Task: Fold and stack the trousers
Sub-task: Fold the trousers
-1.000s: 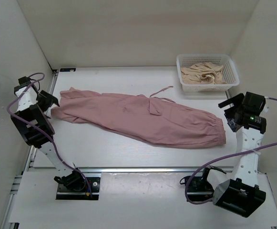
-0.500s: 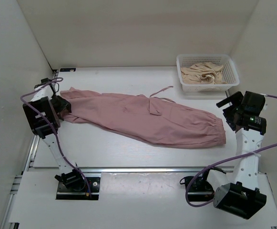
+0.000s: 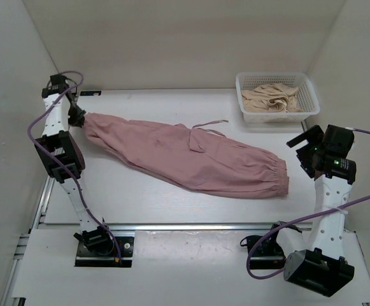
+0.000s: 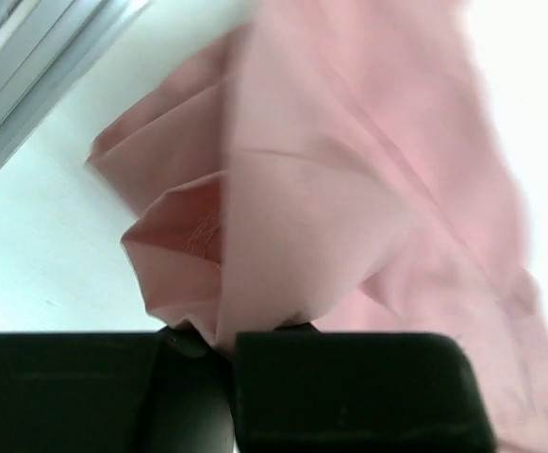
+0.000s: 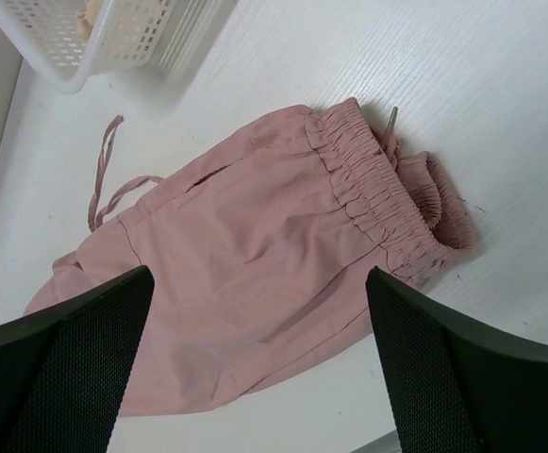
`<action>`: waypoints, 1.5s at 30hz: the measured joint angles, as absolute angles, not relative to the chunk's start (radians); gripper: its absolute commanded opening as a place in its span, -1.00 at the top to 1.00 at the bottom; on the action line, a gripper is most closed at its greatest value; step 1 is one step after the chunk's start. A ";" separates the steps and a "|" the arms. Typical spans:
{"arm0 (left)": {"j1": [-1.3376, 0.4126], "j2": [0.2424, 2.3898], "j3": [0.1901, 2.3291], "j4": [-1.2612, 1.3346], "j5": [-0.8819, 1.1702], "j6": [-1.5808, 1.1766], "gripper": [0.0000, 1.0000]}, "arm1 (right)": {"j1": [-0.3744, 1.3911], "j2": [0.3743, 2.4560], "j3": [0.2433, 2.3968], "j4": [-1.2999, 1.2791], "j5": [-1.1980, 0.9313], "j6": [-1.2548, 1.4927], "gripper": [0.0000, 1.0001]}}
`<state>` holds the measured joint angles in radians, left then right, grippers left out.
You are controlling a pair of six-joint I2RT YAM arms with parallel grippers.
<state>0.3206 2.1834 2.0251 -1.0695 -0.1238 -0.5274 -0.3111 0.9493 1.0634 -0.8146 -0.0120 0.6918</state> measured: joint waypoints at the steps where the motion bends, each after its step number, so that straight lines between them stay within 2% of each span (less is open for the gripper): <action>1: 0.301 2.176 2.064 -1.082 -0.124 -0.515 0.80 | -0.311 0.949 1.064 -0.815 -0.015 0.691 -0.95; 7: 0.092 2.057 2.175 -1.118 -0.137 -0.451 0.80 | -0.311 0.949 1.071 -0.818 -0.026 0.675 -0.95; 10: -0.080 1.963 2.130 -1.118 -0.170 -0.434 0.80 | -0.305 0.947 1.082 -0.821 -0.022 0.667 -0.95; 12: -0.229 1.879 2.027 -1.112 -0.198 -0.434 0.75 | -0.299 0.943 1.084 -0.822 -0.021 0.663 -0.93; 13: -0.314 1.843 1.966 -1.107 -0.207 -0.435 0.47 | -0.296 0.940 1.084 -0.823 -0.021 0.662 -0.93; 14: -0.387 1.816 1.909 -1.105 -0.216 -0.438 -0.07 | -0.294 0.936 1.084 -0.823 -0.021 0.661 -0.93; 15: -0.467 1.799 1.853 -1.114 -0.221 -0.442 -0.87 | -0.293 0.934 1.084 -0.824 -0.021 0.660 -0.93; 16: -0.543 1.796 1.807 -1.121 -0.222 -0.449 -1.00 | -0.292 0.931 1.084 -0.824 -0.021 0.659 -0.93; 19: -0.688 1.835 1.716 -1.156 -0.220 -0.483 -1.00 | -0.286 0.929 1.084 -0.826 -0.021 0.655 -0.93; 22: -0.709 1.872 1.696 -1.193 -0.217 -0.500 -0.87 | -0.285 0.928 1.084 -0.831 -0.022 0.654 -0.93; 24: -0.696 1.871 1.708 -1.207 -0.218 -0.505 -0.71 | -0.285 0.926 1.084 -0.834 -0.022 0.653 -0.93; 26: -0.683 1.866 1.748 -1.213 -0.222 -0.498 -0.50 | -0.282 0.920 1.084 -0.840 -0.022 0.653 -0.93; 27: -0.680 1.864 1.771 -1.214 -0.229 -0.498 -0.20 | -0.280 0.915 1.084 -0.841 -0.023 0.652 -0.93; 30: -0.678 1.861 1.846 -1.217 -0.245 -0.486 0.18 | -0.273 0.903 1.084 -0.842 -0.027 0.651 -0.93; 31: -0.678 1.863 1.870 -1.219 -0.247 -0.480 0.25 | -0.273 0.900 1.084 -0.843 -0.030 0.651 -0.93; 32: -0.680 1.865 1.892 -1.221 -0.247 -0.476 0.25 | -0.273 0.899 1.084 -0.844 -0.030 0.651 -0.93; 33: -0.683 1.870 1.913 -1.222 -0.247 -0.473 0.15 | -0.273 0.899 1.084 -0.844 -0.033 0.651 -0.93; 34: -0.685 1.879 1.934 -1.222 -0.246 -0.469 -0.04 | -0.273 0.898 1.084 -0.844 -0.035 0.651 -0.93; 35: -0.690 1.892 1.954 -1.222 -0.244 -0.466 -0.44 | -0.273 0.898 1.084 -0.844 -0.036 0.651 -0.93; 37: -0.704 1.934 1.997 -1.222 -0.229 -0.465 -0.63 | -0.273 0.898 1.084 -0.844 -0.041 0.651 -0.93; 39: -0.731 1.990 2.032 -1.221 -0.225 -0.468 -0.75 | -0.273 0.896 1.084 -0.844 -0.046 0.651 -0.93; 43: -0.817 2.114 2.059 -1.223 -0.233 -0.472 -0.87 | -0.273 0.892 1.082 -0.848 -0.052 0.651 -0.93; 45: -0.853 2.164 2.057 -1.227 -0.244 -0.479 -0.87 | -0.273 0.893 1.082 -0.852 -0.053 0.651 -0.93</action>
